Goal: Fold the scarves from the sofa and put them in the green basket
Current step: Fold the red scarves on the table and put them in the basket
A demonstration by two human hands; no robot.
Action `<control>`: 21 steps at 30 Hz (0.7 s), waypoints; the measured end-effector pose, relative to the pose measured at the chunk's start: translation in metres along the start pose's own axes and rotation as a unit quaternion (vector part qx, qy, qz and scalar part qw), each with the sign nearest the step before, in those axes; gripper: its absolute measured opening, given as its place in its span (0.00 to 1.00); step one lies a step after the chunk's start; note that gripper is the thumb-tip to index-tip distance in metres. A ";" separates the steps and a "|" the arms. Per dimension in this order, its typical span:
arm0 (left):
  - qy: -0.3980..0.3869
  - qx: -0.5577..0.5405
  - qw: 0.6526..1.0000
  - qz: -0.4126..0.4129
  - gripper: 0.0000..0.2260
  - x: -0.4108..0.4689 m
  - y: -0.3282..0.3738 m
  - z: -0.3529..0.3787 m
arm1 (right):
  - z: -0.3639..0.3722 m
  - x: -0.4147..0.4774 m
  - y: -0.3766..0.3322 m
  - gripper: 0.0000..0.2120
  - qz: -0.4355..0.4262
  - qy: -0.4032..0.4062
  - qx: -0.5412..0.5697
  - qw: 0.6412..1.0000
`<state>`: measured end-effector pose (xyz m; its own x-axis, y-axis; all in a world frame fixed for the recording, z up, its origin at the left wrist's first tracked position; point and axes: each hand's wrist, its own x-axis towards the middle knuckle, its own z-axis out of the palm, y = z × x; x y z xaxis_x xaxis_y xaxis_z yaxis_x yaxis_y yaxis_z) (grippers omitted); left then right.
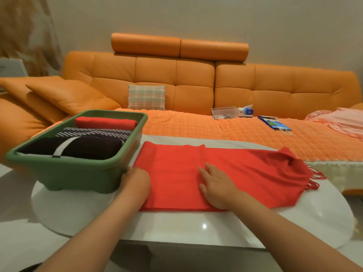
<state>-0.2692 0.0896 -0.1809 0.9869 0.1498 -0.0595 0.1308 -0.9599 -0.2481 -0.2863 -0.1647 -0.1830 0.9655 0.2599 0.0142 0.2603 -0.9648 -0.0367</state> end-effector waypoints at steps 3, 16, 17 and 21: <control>-0.007 -0.019 0.999 -0.030 0.18 -0.009 0.000 0.001 | 0.009 -0.014 -0.003 0.31 0.029 -0.066 0.063 0.995; 0.163 -0.331 0.927 0.071 0.18 -0.020 -0.002 -0.067 | 0.004 -0.018 -0.047 0.35 0.057 -0.083 0.147 0.984; 0.181 -0.342 0.920 0.064 0.18 -0.015 0.000 -0.076 | 0.002 -0.016 -0.057 0.35 0.050 -0.089 0.169 0.980; 0.211 -0.391 0.895 0.041 0.16 0.002 0.009 -0.106 | -0.018 -0.009 -0.070 0.31 0.006 -0.103 0.331 0.938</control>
<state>-0.2558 0.0565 -0.0811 0.9225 0.1266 0.3647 -0.0803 -0.8611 0.5021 -0.3128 -0.1003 -0.1627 0.9310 0.3172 -0.1805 0.1293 -0.7493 -0.6494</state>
